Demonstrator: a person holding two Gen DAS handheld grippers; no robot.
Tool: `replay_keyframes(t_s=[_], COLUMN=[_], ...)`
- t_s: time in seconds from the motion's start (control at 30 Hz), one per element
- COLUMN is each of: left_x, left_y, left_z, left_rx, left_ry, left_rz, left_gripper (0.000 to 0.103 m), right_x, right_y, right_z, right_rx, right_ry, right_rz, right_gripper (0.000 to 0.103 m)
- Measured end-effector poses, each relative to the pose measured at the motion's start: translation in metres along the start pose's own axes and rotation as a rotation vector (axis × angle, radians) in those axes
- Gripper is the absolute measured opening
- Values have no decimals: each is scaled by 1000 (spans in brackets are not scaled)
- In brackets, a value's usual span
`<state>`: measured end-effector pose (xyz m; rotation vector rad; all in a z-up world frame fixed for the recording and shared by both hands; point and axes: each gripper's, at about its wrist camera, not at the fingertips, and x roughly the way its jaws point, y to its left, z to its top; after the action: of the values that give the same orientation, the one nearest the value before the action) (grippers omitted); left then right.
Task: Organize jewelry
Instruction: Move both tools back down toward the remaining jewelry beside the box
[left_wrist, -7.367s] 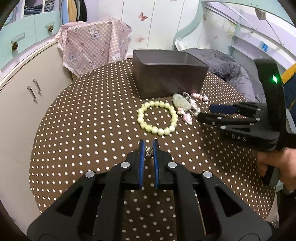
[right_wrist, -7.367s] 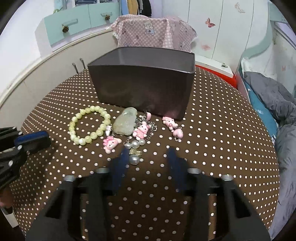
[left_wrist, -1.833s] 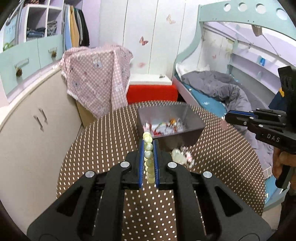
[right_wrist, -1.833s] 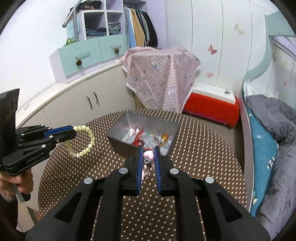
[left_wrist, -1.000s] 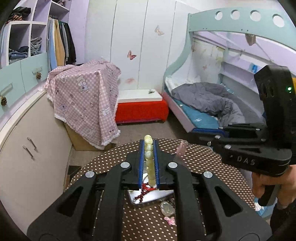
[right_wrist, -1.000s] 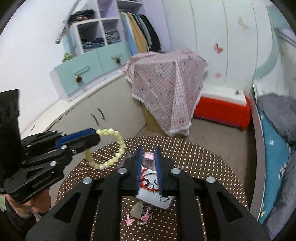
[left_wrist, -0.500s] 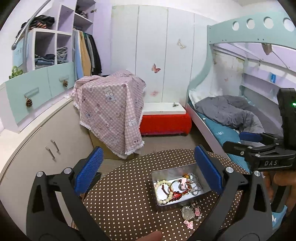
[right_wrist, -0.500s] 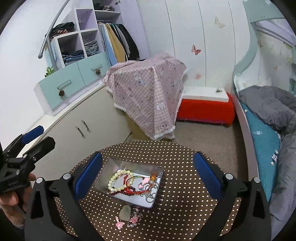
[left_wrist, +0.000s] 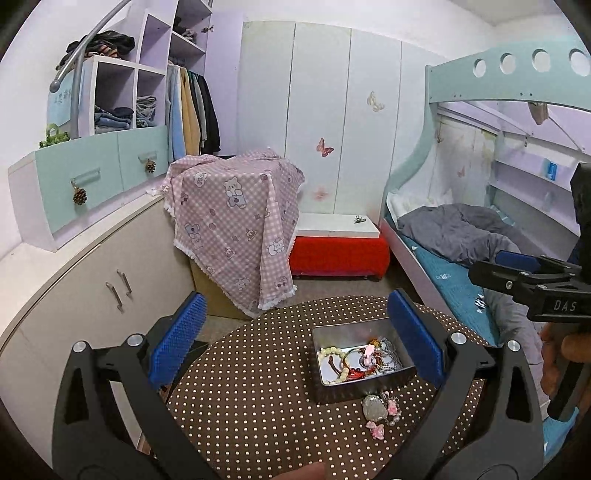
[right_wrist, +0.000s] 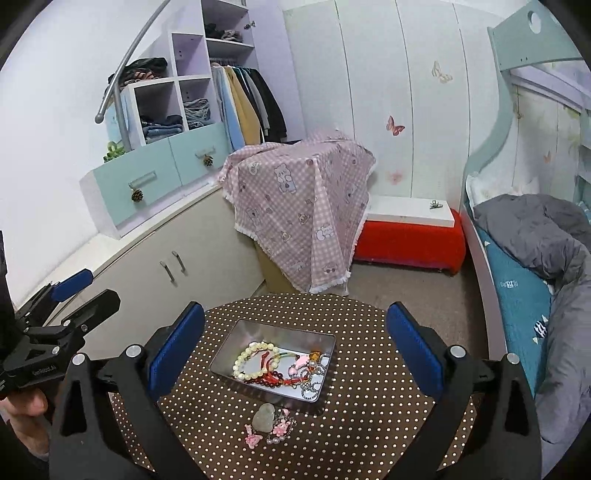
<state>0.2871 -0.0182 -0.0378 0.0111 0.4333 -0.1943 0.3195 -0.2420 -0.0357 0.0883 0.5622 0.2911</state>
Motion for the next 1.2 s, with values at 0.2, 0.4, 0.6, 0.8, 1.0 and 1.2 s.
replay_keyframes(t_s=[0.2, 0.4, 0.6, 0.8, 1.0, 1.2], left_x=[-10, -19, -20, -18, -4, 24], left_y=[-1, -4, -4, -6, -15, -34], left_z=[-7, -18, -29, -43, -70, -109], left_rx=[-6, -11, -9, -3, 9, 53], left_ry=[-11, -13, 3, 31, 110, 238], left_rz=[10, 8, 11, 12, -10, -29], left_gripper=[96, 96, 96, 96, 96, 96], right_x=[-13, -21, -27, -30, -19, -9], right_y=[3, 5, 3, -6, -22, -33], right_z=[-8, -22, -35, -54, -84, -108], right_rx=[-1, 1, 11, 47, 102, 131], right_ry=[-21, -20, -9, 2, 70, 130], right_rz=[-8, -14, -19, -37, -50, -61], right_gripper=[95, 95, 95, 95, 95, 95])
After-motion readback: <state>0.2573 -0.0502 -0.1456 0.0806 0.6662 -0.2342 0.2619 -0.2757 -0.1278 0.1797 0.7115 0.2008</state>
